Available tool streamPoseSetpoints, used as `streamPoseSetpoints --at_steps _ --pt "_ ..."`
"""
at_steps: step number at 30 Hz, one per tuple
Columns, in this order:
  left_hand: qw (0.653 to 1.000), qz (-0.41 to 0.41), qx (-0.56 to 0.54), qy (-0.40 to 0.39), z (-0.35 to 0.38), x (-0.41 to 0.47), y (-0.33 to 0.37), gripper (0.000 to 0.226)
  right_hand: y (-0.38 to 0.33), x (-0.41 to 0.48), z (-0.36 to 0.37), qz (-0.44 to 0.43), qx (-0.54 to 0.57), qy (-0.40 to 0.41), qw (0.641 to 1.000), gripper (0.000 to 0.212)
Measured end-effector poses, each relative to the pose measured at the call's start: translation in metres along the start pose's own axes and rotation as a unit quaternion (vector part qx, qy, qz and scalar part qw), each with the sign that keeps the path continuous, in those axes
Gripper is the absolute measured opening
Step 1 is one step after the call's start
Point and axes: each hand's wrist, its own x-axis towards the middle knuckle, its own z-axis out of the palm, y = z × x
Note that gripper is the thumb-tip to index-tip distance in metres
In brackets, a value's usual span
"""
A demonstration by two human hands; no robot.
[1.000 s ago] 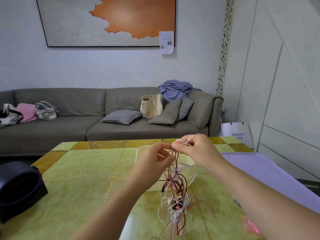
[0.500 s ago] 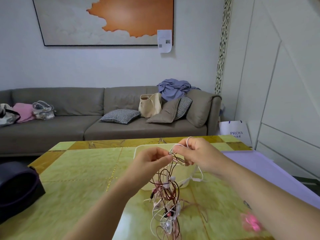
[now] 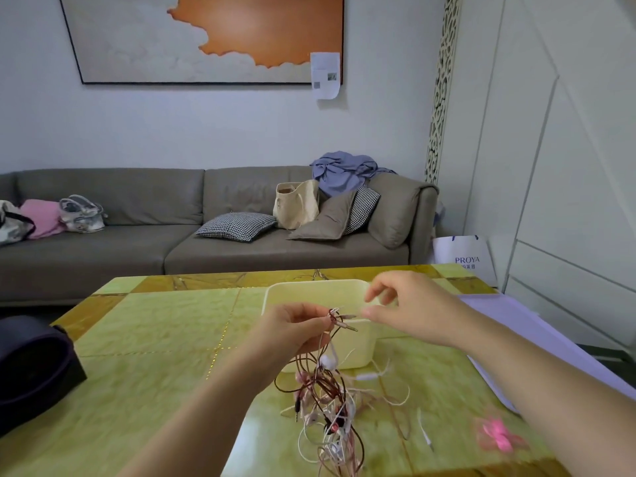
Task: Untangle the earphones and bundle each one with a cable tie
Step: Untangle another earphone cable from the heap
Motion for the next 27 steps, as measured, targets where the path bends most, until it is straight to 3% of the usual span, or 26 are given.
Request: streamPoseSetpoints --at_steps 3,5,15,18,21,24,27 --pt "1.000 0.000 0.008 -0.001 0.004 0.001 -0.001 0.009 -0.012 0.003 0.013 -0.056 0.070 -0.035 0.995 0.003" --pt "1.000 -0.004 0.014 -0.002 0.006 0.001 -0.002 0.006 -0.014 0.006 0.020 -0.067 0.069 -0.030 0.995 0.007" --pt "0.972 0.068 0.223 0.033 0.010 -0.003 -0.008 0.009 0.001 0.010 0.049 0.017 0.090 -0.009 0.996 0.010" --pt "0.982 0.054 0.178 0.025 0.009 -0.003 -0.012 0.007 0.005 0.010 0.049 0.047 0.142 -0.006 0.989 0.012" --pt "0.999 0.016 0.035 0.029 0.005 -0.002 -0.015 0.011 0.007 0.007 0.050 0.051 0.184 0.006 0.982 0.013" --pt "0.993 -0.037 -0.108 0.032 0.005 -0.004 -0.015 0.012 0.006 -0.001 0.051 0.010 0.147 0.058 0.987 0.012" --pt "0.995 -0.033 -0.077 0.054 0.008 -0.004 -0.014 0.017 0.003 -0.006 0.052 -0.026 0.159 0.108 0.981 0.014"
